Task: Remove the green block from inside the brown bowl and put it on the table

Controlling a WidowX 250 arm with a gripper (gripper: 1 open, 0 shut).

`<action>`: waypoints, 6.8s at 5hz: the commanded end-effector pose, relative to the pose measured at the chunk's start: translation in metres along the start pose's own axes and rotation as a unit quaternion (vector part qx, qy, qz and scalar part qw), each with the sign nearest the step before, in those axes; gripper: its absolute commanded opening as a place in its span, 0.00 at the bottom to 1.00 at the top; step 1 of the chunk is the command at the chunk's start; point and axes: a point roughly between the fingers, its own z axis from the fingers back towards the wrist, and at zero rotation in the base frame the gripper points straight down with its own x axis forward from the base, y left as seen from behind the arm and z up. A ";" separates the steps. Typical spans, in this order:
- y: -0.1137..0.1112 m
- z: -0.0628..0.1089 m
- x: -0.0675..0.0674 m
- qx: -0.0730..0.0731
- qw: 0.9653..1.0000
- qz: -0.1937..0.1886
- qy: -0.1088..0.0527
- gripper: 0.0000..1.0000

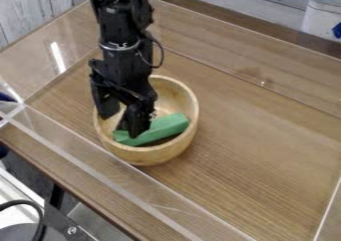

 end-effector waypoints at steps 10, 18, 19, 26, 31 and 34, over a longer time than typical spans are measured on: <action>-0.001 -0.010 0.022 0.025 0.999 -0.023 -0.014 1.00; 0.000 0.046 0.026 0.049 0.995 -0.082 -0.016 0.00; 0.001 0.049 0.020 0.062 0.993 -0.099 -0.016 0.00; 0.017 0.022 0.010 -0.026 0.990 -0.139 -0.012 0.00; 0.041 0.040 0.021 -0.062 0.986 -0.151 -0.007 0.00; 0.030 0.040 0.013 -0.045 0.987 -0.151 -0.043 0.00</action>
